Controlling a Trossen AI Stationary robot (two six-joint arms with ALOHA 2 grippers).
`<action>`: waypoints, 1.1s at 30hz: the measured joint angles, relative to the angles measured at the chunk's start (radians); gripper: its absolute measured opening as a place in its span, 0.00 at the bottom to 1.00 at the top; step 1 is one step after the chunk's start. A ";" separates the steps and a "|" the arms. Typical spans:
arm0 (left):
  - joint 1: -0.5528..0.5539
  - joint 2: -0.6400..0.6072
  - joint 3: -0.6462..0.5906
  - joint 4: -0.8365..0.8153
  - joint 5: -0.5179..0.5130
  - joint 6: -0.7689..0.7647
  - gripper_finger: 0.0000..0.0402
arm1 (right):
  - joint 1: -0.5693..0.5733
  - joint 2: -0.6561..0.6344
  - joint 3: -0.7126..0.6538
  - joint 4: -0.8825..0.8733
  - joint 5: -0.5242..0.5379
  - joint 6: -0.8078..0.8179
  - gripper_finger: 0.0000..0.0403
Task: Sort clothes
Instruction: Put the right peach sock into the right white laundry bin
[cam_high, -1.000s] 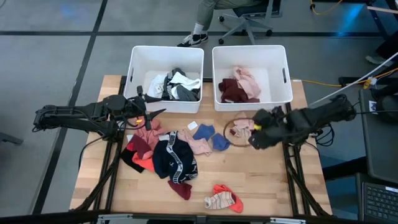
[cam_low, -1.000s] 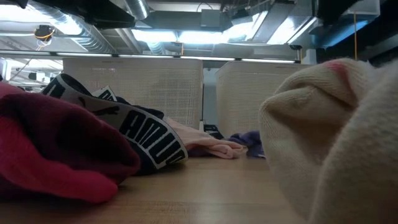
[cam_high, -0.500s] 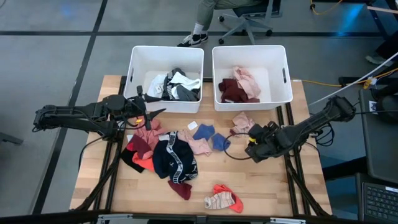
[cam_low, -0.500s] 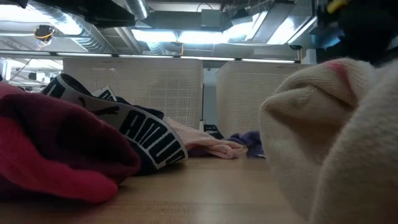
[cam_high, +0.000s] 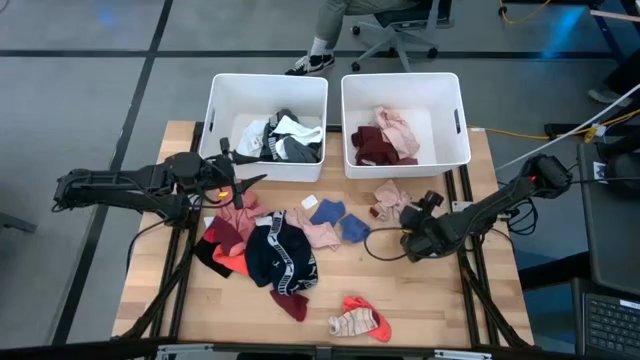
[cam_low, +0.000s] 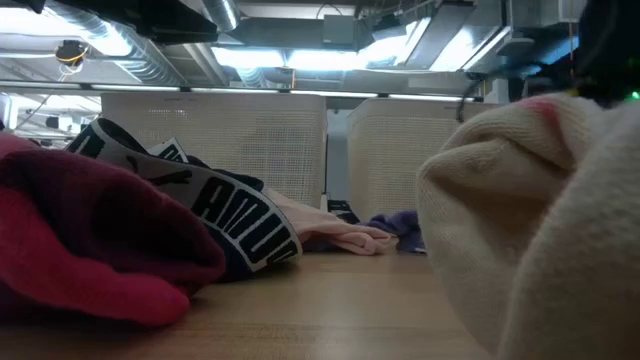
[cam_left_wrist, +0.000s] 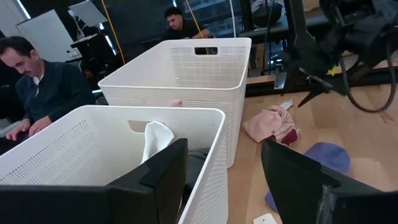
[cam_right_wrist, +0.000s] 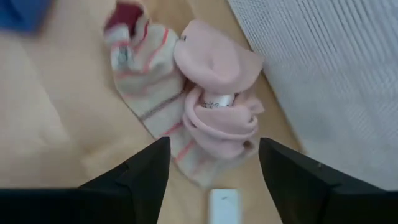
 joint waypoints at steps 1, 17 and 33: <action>0.000 0.000 0.000 0.000 0.000 0.000 0.48 | 0.000 0.000 -0.016 0.010 0.010 -0.046 0.60; 0.000 0.000 0.000 0.000 0.000 -0.003 0.48 | 0.000 0.000 -0.168 0.247 0.128 -0.316 0.39; 0.000 0.000 0.000 0.005 0.000 0.004 0.48 | -0.127 0.005 -0.168 0.264 0.084 -0.318 0.15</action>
